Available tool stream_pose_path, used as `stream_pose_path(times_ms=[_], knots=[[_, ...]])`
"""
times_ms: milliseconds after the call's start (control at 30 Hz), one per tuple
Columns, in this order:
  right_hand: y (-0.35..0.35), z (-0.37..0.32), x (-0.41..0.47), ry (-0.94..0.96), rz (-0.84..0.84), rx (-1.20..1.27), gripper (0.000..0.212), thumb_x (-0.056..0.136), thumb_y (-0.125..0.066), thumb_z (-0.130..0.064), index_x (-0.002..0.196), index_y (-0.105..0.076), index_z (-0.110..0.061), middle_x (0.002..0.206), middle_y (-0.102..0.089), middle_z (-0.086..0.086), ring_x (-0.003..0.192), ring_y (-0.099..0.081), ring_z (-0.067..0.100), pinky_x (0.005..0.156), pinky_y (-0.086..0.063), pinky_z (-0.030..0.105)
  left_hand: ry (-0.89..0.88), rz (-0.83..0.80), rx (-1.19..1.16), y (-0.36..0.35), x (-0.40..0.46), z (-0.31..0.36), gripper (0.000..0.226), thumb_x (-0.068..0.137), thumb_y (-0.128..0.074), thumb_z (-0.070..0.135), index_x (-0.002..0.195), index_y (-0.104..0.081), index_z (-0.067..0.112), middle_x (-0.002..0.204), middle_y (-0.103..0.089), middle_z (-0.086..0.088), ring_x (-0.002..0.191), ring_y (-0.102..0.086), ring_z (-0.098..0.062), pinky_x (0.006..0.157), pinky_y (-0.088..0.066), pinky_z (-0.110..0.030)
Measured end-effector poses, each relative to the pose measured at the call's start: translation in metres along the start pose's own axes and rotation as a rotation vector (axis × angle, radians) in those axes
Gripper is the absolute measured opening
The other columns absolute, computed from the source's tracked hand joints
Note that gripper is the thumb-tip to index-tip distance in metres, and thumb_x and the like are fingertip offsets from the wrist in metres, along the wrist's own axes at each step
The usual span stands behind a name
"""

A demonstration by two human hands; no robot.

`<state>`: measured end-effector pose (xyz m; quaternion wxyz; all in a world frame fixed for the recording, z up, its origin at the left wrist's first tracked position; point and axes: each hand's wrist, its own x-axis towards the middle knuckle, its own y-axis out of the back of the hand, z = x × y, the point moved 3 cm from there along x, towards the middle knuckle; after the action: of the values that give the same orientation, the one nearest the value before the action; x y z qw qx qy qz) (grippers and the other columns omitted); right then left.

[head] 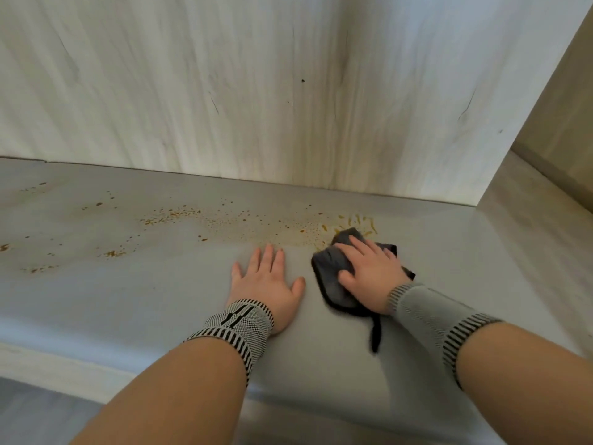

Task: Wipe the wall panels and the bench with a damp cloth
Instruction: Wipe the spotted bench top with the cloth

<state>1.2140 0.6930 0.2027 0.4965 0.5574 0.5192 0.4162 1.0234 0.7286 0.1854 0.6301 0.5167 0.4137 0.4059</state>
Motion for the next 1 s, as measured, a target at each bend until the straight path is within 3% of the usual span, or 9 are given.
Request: stream_pose_path(times_ms=[67, 200, 300, 400, 567, 700, 767, 933, 1000], knots=[[0.005, 0.025, 0.005, -0.052, 0.006, -0.027, 0.061, 0.093, -0.041, -0.043, 0.151, -0.024, -0.034, 0.162, -0.015, -0.003, 0.147, -0.016, 0.019, 0.12, -0.014, 0.042, -0.002, -0.004, 0.0, 0.001, -0.001, 0.0, 0.073, 0.098, -0.016, 0.06, 0.158, 0.001, 0.022, 0.166, 0.008, 0.002, 0.152, 0.006, -0.018, 0.122, 0.0, -0.051], [0.006, 0.023, 0.012, -0.448, 0.04, 0.089, 0.063, 0.093, -0.035, -0.046, 0.152, -0.022, -0.028, 0.163, -0.011, 0.003, 0.148, -0.012, 0.03, 0.119, -0.011, 0.052, -0.002, -0.007, 0.0, 0.001, -0.001, 0.001, 0.073, 0.098, -0.016, 0.059, 0.158, 0.001, 0.022, 0.166, 0.009, 0.002, 0.152, 0.007, -0.018, 0.122, 0.0, -0.051], [-0.003, -0.019, 0.007, -0.134, 0.014, 0.045, 0.062, 0.093, -0.037, -0.042, 0.152, -0.021, -0.031, 0.163, -0.008, -0.002, 0.149, -0.008, 0.027, 0.119, -0.008, 0.05, 0.004, 0.001, 0.003, 0.001, -0.001, 0.001, 0.073, 0.098, -0.018, 0.059, 0.158, 0.0, 0.022, 0.166, 0.007, 0.002, 0.152, 0.005, -0.018, 0.122, -0.002, -0.052], [0.001, -0.002, 0.002, 0.109, -0.02, 0.004, 0.059, 0.094, -0.041, -0.04, 0.15, -0.025, -0.036, 0.162, -0.015, -0.006, 0.148, -0.014, 0.018, 0.12, -0.012, 0.043, 0.0, 0.003, 0.0, 0.002, -0.002, 0.001, 0.073, 0.098, -0.018, 0.059, 0.158, -0.001, 0.022, 0.166, 0.007, 0.003, 0.152, 0.005, -0.018, 0.122, -0.002, -0.051], [0.005, 0.03, 0.013, -0.387, 0.057, 0.05, 0.059, 0.093, -0.036, -0.044, 0.15, -0.027, -0.03, 0.162, -0.016, 0.0, 0.147, -0.016, 0.026, 0.118, -0.015, 0.05, -0.007, -0.002, 0.003, 0.002, -0.002, 0.0, 0.073, 0.098, -0.016, 0.06, 0.158, 0.002, 0.022, 0.166, 0.009, 0.003, 0.152, 0.007, -0.018, 0.122, 0.0, -0.051], [-0.005, -0.027, 0.011, -0.01, 0.031, 0.014, 0.06, 0.093, -0.039, -0.042, 0.15, -0.025, -0.032, 0.163, -0.012, -0.003, 0.148, -0.011, 0.023, 0.119, -0.011, 0.049, 0.0, 0.028, 0.003, 0.0, -0.002, 0.0, 0.072, 0.098, -0.018, 0.06, 0.158, -0.002, 0.024, 0.166, 0.005, 0.003, 0.152, 0.004, -0.017, 0.122, -0.002, -0.051], [-0.001, -0.015, 0.013, 0.125, -0.006, -0.001, 0.059, 0.093, -0.042, -0.041, 0.149, -0.026, -0.035, 0.162, -0.016, -0.006, 0.147, -0.015, 0.018, 0.119, -0.014, 0.045, -0.004, 0.025, 0.003, 0.0, -0.001, 0.0, 0.072, 0.098, -0.017, 0.06, 0.158, -0.002, 0.024, 0.166, 0.005, 0.003, 0.152, 0.004, -0.017, 0.121, -0.002, -0.051], [0.005, 0.017, 0.023, -0.405, 0.046, 0.037, 0.059, 0.093, -0.035, -0.046, 0.149, -0.027, -0.03, 0.161, -0.019, 0.001, 0.145, -0.019, 0.028, 0.117, -0.016, 0.051, -0.023, 0.006, 0.0, 0.0, -0.001, -0.002, 0.071, 0.097, -0.015, 0.061, 0.158, 0.002, 0.028, 0.166, 0.008, 0.003, 0.152, 0.006, -0.019, 0.121, -0.001, -0.052], [-0.002, -0.016, 0.018, -0.258, 0.053, 0.006, 0.059, 0.092, -0.036, -0.045, 0.149, -0.027, -0.03, 0.161, -0.016, 0.0, 0.146, -0.016, 0.028, 0.117, -0.015, 0.052, -0.022, -0.009, 0.004, 0.0, -0.001, -0.001, 0.07, 0.097, -0.016, 0.062, 0.158, 0.0, 0.03, 0.166, 0.007, 0.002, 0.152, 0.005, -0.02, 0.121, -0.002, -0.053]])
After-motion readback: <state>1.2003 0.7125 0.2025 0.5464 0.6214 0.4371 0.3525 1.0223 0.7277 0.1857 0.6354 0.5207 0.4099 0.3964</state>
